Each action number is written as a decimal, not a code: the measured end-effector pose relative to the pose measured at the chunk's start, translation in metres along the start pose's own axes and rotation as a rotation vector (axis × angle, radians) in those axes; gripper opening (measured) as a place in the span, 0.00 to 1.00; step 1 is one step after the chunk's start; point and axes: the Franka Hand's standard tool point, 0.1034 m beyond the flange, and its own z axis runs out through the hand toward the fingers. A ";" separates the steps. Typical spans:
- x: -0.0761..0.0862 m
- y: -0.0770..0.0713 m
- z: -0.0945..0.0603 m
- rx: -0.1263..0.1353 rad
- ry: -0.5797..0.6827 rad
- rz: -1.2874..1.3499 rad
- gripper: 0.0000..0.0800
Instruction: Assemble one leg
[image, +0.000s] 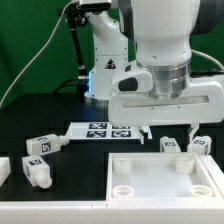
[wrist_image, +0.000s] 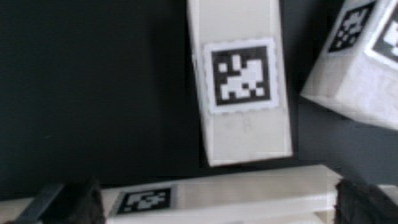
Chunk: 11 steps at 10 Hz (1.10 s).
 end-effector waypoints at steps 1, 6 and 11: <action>-0.005 -0.002 -0.002 -0.013 -0.107 0.019 0.81; -0.007 -0.002 0.005 -0.015 -0.435 -0.003 0.81; -0.005 -0.001 0.013 -0.022 -0.635 -0.013 0.81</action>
Offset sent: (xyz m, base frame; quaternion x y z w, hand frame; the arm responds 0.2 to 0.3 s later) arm -0.0037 0.0167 -0.0084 0.0362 -0.1201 -0.0273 0.9917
